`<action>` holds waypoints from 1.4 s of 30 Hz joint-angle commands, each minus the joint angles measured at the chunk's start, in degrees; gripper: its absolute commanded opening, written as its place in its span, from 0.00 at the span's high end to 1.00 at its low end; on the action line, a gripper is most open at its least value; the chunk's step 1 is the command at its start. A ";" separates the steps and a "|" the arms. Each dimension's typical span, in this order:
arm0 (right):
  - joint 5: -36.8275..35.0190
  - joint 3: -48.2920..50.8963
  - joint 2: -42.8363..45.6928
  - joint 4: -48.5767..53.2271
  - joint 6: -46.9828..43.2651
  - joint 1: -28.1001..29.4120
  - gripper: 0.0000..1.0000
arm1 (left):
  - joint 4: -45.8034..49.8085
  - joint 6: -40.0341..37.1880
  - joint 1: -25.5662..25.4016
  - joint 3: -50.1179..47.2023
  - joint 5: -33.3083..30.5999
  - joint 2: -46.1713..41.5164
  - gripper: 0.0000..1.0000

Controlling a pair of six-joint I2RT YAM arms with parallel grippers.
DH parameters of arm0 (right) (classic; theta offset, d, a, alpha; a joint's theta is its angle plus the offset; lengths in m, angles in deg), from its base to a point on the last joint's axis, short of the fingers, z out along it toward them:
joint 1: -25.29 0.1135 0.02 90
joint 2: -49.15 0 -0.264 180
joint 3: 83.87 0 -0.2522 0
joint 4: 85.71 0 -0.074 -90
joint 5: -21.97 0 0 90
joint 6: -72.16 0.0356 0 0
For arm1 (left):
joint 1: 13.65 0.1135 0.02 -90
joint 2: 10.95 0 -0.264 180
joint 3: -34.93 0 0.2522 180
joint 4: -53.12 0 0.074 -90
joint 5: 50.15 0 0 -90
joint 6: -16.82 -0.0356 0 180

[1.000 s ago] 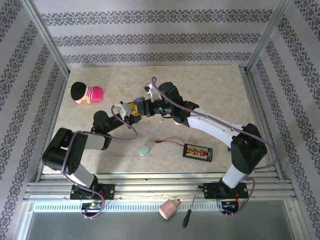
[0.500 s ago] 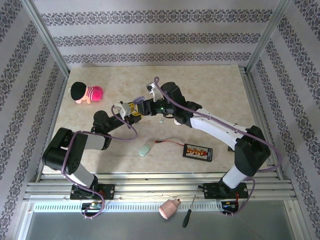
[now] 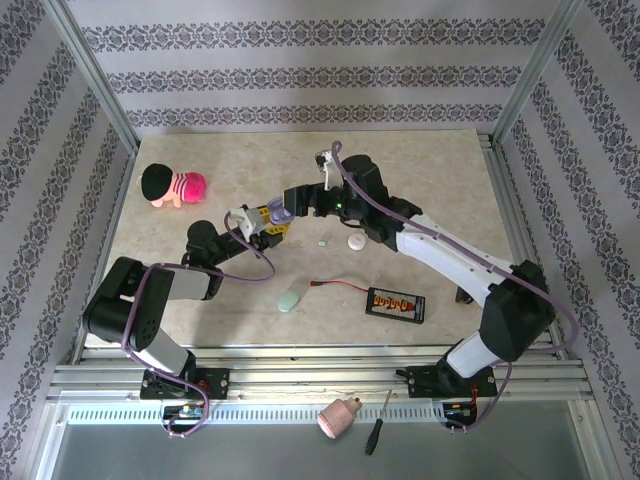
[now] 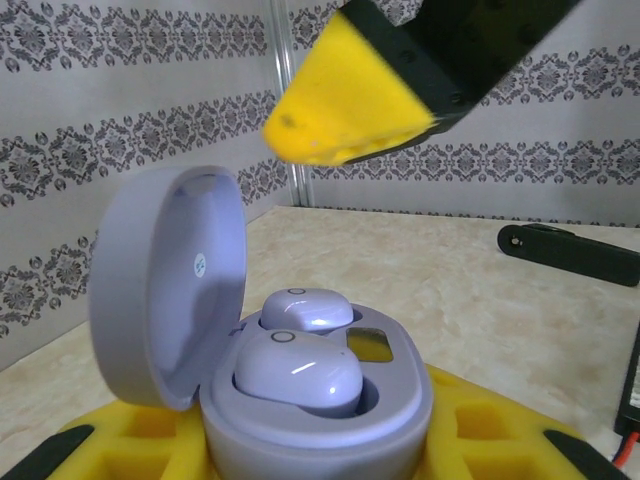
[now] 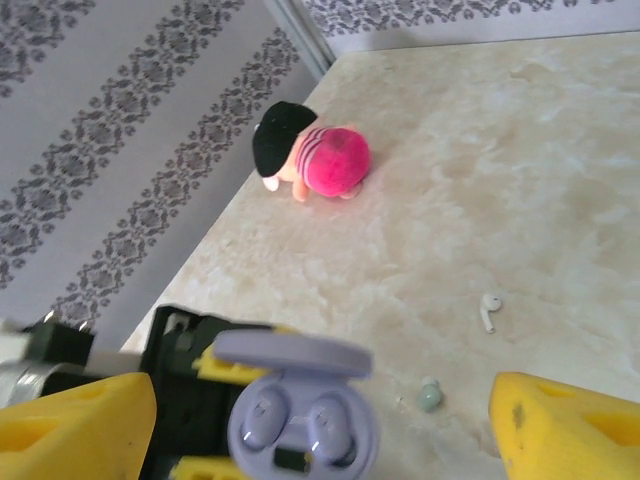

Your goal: Insert wireless bluetooth earbuds into charging case

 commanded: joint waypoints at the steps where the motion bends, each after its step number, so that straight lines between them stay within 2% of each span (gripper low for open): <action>1: -0.01 -5.61 -3.33 5.23 3.68 -0.61 0.14 | 0.98 -1.51 -0.90 0.61 2.24 -2.13 0.75; 4: 2.24 -8.22 -6.03 8.19 5.10 -1.28 0.16 | 1.24 -1.60 -0.90 0.57 1.96 -2.22 0.75; 10: 10.08 -8.01 -9.61 5.31 8.07 -1.78 0.16 | 0.65 -0.98 -0.87 1.05 1.24 -1.84 0.75; 18: 9.75 -3.50 -7.37 2.90 9.31 -2.03 0.16 | -1.14 0.22 -0.93 1.26 -1.86 -0.71 0.76; 24: 17.13 3.18 -5.63 -9.21 20.43 -4.70 0.16 | -3.71 3.21 -0.86 1.88 -2.40 0.20 0.76; 33: 27.92 6.97 -6.92 -24.01 35.13 -6.26 0.18 | -4.09 4.71 -0.85 2.64 -2.17 -0.27 0.76; 42: 33.48 9.69 -11.69 -40.04 47.88 -6.34 0.35 | -5.15 5.17 -1.28 2.91 -3.74 0.71 0.76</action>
